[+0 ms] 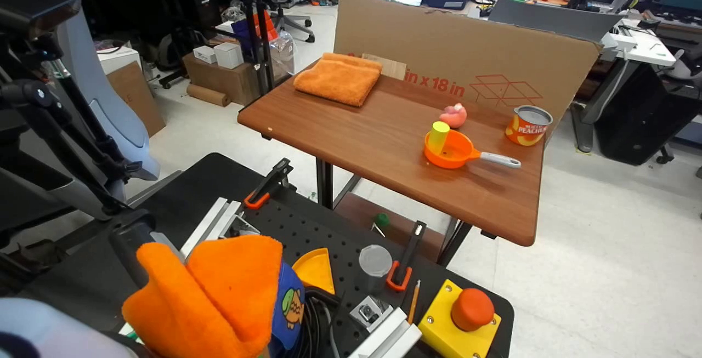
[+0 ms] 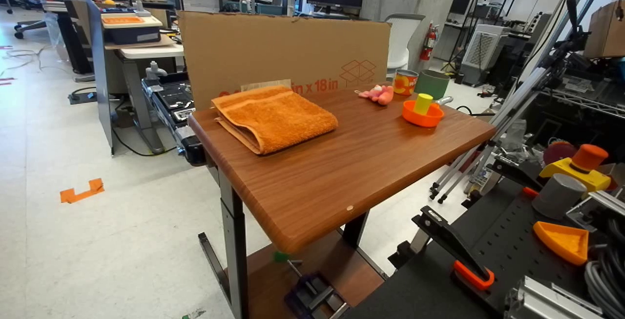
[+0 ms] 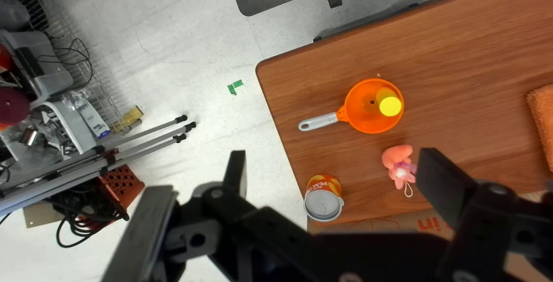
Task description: Move the pink plush toy
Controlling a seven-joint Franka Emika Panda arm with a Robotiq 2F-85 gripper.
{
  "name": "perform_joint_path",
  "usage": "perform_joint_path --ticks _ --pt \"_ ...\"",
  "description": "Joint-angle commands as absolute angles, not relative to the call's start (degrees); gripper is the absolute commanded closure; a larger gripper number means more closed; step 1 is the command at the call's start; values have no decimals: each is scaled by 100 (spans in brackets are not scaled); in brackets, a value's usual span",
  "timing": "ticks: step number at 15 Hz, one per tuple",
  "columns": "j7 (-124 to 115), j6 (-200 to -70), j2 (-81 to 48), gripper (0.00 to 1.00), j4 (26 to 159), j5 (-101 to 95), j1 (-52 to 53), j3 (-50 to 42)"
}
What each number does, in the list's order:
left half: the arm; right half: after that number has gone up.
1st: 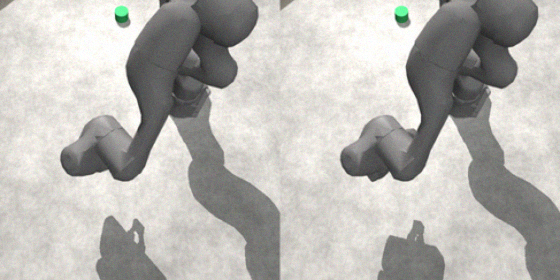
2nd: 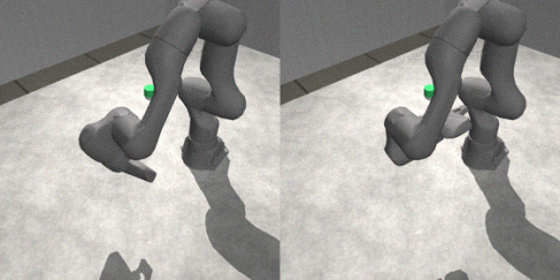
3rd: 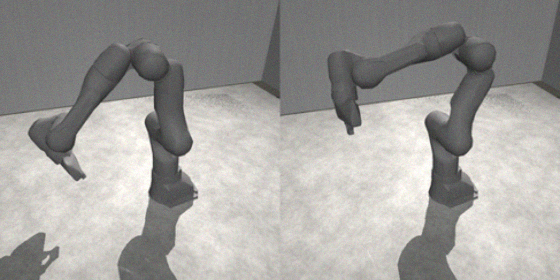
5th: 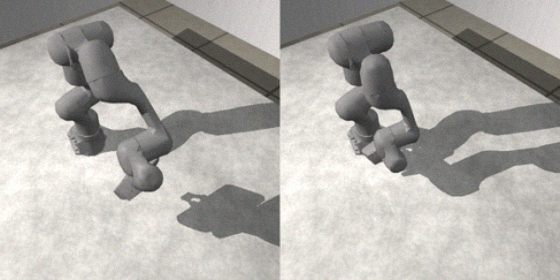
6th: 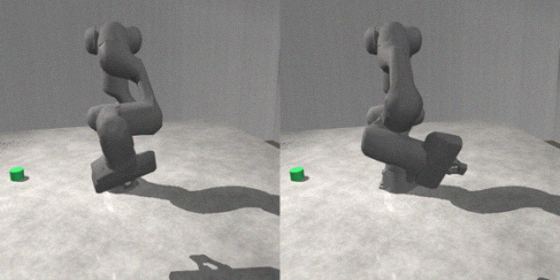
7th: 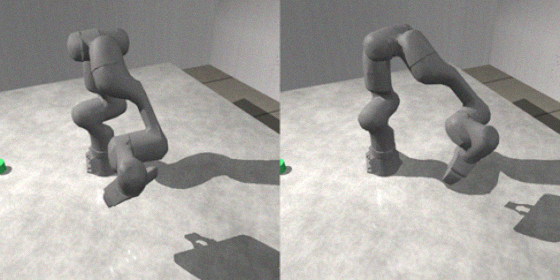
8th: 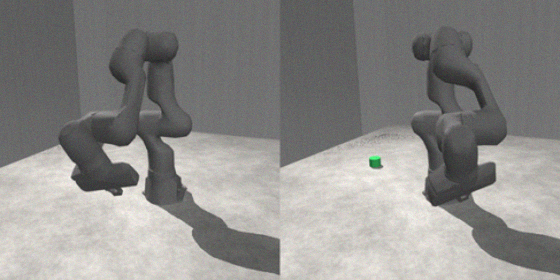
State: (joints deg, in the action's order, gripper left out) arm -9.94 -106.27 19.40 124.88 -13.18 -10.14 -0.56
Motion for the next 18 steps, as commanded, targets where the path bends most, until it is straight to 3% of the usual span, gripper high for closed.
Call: perform_joint_path --ticks 1,12,18 --pt "-973 -10983 1154 0 11974 -891 -824 -256" --pt "-488 -12310 -1662 0 10289 1631 -562 -198" --pt "-1019 -12371 -3012 0 9132 1164 -403 -305"
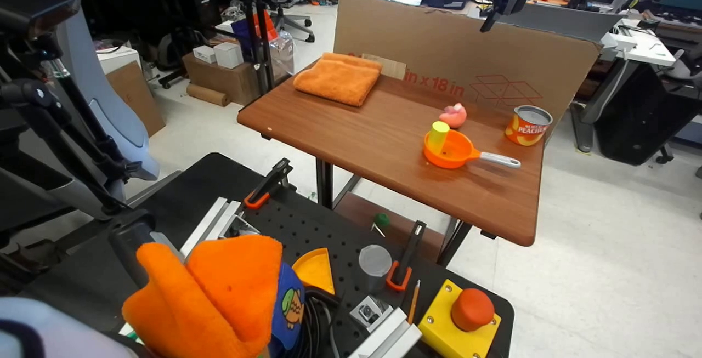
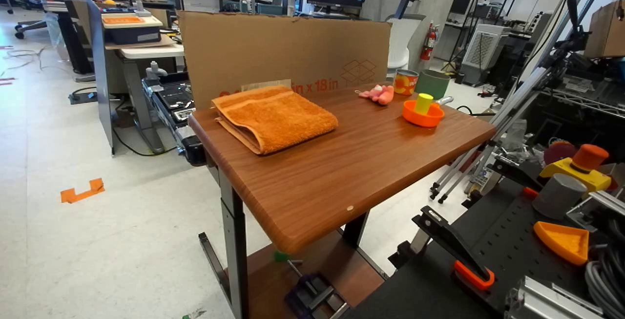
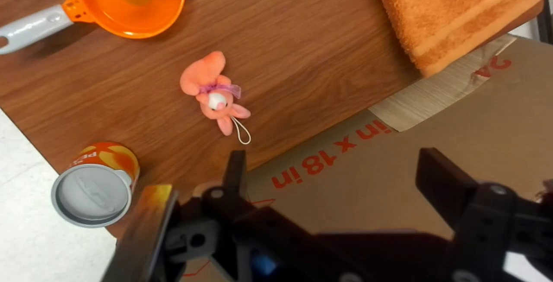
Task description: Move the pink plush toy
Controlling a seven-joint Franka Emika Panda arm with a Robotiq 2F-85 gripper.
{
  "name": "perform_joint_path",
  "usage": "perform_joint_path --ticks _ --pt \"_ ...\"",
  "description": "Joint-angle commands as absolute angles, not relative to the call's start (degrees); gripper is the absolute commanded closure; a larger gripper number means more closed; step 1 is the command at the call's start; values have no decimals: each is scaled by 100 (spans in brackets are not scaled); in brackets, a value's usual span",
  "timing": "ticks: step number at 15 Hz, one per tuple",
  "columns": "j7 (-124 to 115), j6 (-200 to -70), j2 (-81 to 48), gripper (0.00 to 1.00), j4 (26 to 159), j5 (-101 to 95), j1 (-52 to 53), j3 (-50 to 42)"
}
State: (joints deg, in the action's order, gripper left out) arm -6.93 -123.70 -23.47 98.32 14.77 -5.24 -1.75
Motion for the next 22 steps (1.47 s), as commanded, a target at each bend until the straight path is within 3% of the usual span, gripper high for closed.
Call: perform_joint_path --ticks 1,8,22 --pt "-1153 -12392 -3203 0 8972 984 -354 -371" --pt "-1888 -11790 -4238 0 8144 121 -129 -689" --pt "-2259 -11149 -4999 0 7895 -584 171 -900"
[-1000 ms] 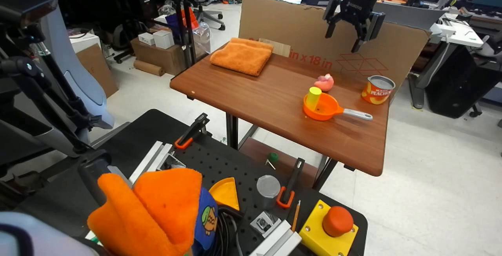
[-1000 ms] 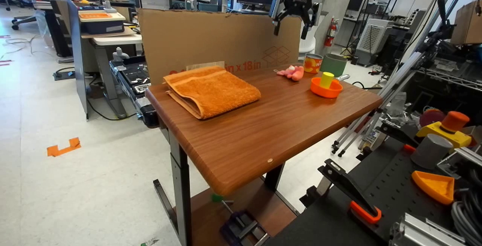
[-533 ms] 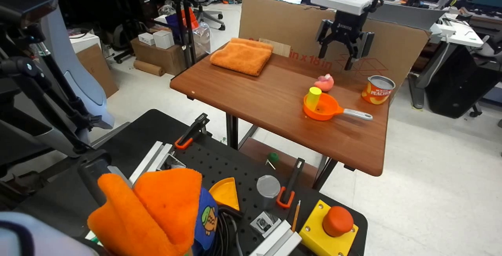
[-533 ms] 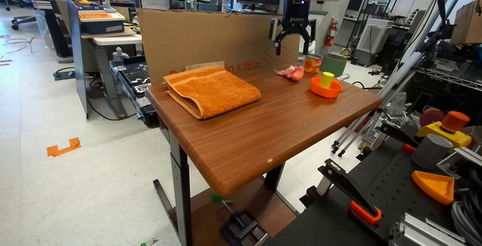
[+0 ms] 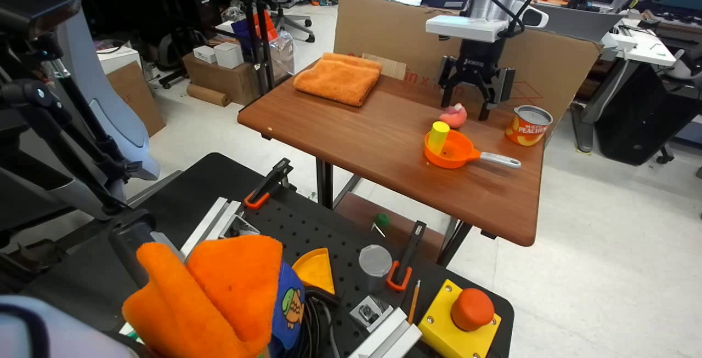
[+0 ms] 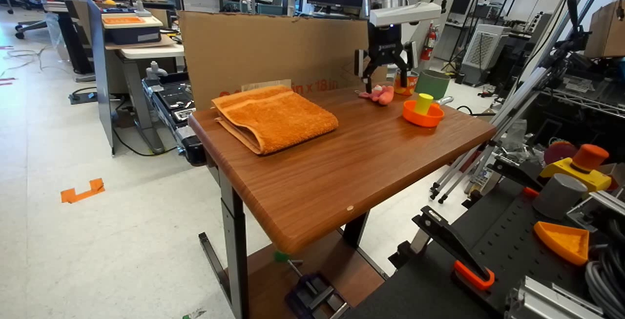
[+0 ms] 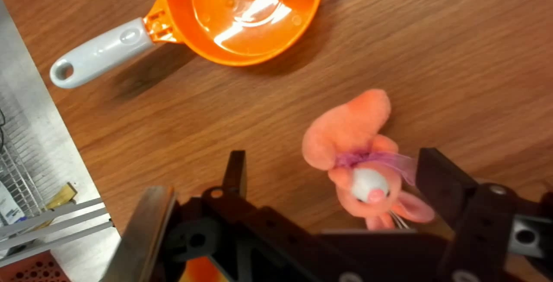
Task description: Move the pink plush toy
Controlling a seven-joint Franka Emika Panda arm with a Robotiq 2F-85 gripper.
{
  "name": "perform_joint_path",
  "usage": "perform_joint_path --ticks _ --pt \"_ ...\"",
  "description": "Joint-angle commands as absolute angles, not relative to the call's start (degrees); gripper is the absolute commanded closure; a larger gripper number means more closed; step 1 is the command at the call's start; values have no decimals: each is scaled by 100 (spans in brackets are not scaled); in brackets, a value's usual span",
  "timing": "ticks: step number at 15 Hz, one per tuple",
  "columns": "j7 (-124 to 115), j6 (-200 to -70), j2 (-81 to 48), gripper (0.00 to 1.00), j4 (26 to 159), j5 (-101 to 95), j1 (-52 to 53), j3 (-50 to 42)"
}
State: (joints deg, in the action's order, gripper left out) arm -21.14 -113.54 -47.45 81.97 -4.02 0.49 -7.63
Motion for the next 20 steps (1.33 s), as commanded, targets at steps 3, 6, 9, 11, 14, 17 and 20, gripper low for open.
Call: perform_joint_path --ticks 3,6,9,11,14,17,20 --pt "-2355 -11243 -5190 0 7830 -752 233 -967" --pt "-2375 -11281 -5268 33 7755 -875 307 -1010" --pt "-2387 -11298 -5243 54 7708 -960 360 -1026" --pt "-2343 -11338 -5182 67 7705 -984 363 -1015" --pt "-2281 -11340 -5024 86 7717 -878 311 -932" --pt "-1991 -11630 -4194 93 8488 -818 320 -771" --pt "-1559 -11939 -3316 94 9309 -781 259 -596"
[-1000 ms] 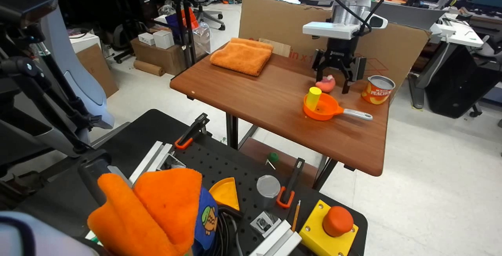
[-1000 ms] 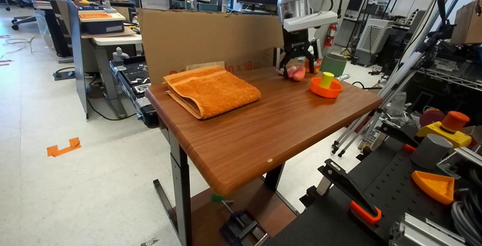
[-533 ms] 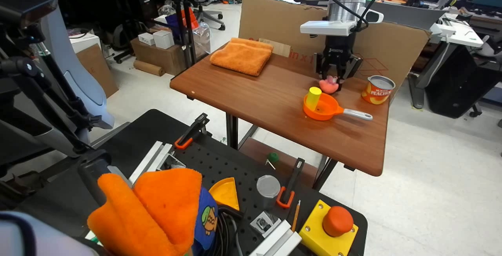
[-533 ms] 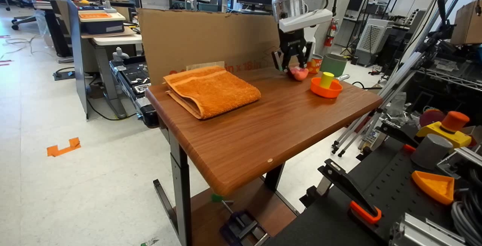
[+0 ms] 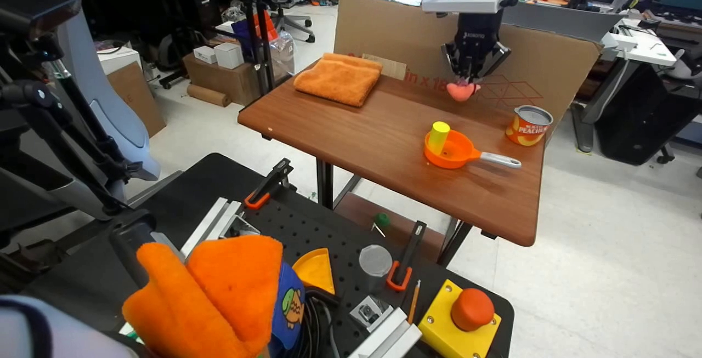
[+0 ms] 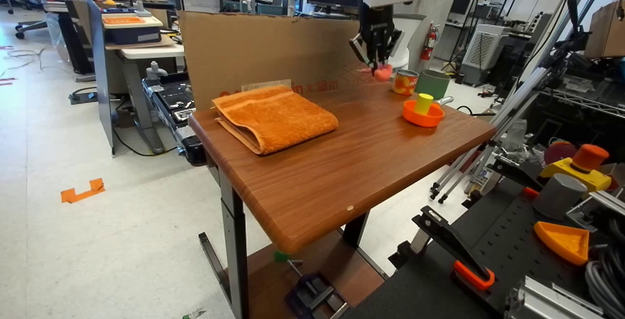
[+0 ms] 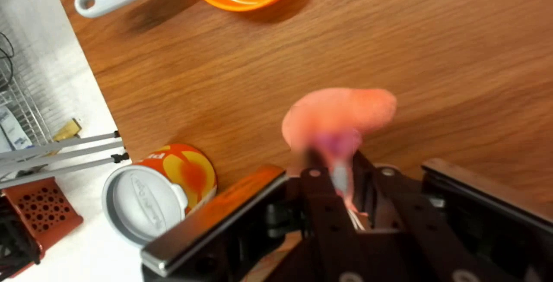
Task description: Move the pink plush toy
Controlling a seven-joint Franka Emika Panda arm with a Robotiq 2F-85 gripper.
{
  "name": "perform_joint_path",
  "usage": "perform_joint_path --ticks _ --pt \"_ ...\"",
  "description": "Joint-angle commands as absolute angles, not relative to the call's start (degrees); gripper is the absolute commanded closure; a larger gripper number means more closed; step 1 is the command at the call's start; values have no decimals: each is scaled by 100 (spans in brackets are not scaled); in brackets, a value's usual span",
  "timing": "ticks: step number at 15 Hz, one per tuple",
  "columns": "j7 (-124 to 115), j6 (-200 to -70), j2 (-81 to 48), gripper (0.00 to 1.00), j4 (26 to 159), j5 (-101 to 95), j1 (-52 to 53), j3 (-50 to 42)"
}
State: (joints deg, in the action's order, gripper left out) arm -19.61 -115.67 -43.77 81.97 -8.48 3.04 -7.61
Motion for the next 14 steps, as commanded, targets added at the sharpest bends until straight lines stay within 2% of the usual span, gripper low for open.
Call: perform_joint_path --ticks 1,8,14 --pt "-1438 -12029 -3031 94 9571 -755 221 -551" --pt "-1049 -11798 -1037 94 11601 -980 -93 -742" --pt "-830 -11774 -210 94 12606 -1282 -719 -1064"
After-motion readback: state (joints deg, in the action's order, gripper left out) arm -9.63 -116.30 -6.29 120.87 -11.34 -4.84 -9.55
